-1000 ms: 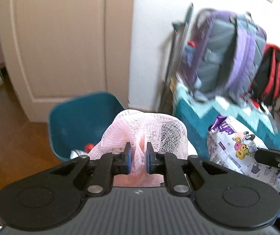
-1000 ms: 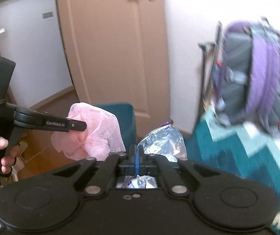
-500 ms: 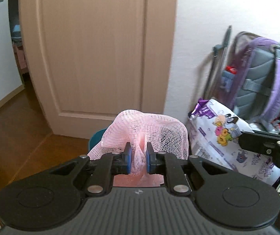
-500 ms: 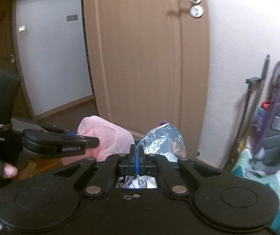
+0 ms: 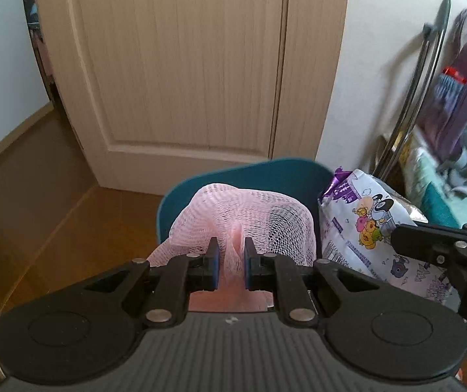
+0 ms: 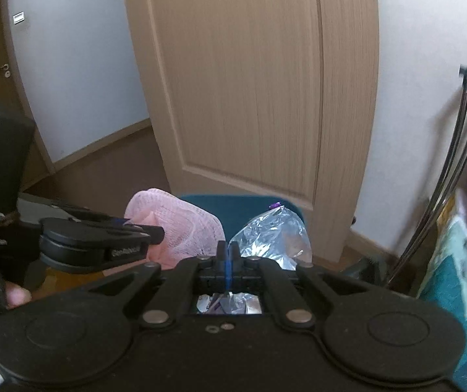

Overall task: Collect trash
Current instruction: 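Carry the pink mesh and foil bag with both tools over the wastebasket, then open both tools to drop the mesh and foil bag into the wastebasket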

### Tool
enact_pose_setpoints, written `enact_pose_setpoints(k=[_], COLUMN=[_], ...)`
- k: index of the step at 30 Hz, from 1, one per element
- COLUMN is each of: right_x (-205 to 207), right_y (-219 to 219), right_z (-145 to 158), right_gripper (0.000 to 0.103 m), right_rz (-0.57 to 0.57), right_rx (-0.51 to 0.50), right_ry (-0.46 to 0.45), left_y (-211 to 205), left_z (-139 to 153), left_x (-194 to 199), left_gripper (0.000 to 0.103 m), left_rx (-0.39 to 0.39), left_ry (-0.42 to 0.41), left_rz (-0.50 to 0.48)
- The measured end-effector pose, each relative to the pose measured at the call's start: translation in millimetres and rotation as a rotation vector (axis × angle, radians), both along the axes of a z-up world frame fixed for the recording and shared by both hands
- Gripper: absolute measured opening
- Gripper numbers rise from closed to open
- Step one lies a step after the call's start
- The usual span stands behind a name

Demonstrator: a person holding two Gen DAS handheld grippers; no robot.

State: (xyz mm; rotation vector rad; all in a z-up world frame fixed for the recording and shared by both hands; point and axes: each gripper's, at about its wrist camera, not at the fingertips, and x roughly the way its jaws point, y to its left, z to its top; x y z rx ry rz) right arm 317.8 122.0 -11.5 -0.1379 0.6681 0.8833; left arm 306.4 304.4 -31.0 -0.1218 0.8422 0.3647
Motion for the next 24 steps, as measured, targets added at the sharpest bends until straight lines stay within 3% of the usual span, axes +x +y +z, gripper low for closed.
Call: enact_pose_setpoints(k=[6,10,15,18,22,24], right_x=[16,15,17,18,15,11], right_y=[10,12,13,11,3,-2], right_z=[-26,-33,-32,-30,-22,-17], right_gripper=[0.001,0.012,0.017,0.022,0.033,0.033], right_rz=[-0.013,-0.012,-0.018,-0.021,-0.035,-0.04], right_rx=[-0.037,-0.055,-0.072,-0.075,-0.054,-0.05], right_ry=[0.047,0.048,0.064,0.067,0.067,0.061], left_y=[2,-4,-7,-8,-10,-12], left_z=[-30,-48,-64,-64,-57,-50], left_x=[17,23,23,20,17,14], left_gripper=[0.014,0.014,0.015,0.027,0.054,0.056], left_rx=[-0.038,-0.055,-0.088,-0.111,-0.133,-0.132], left_ry=[0.06,0.108,0.135,0.137,0.114,0.096], left_rz=[-0.039,-0.063,-0.056,-0.054,-0.036,-0.031])
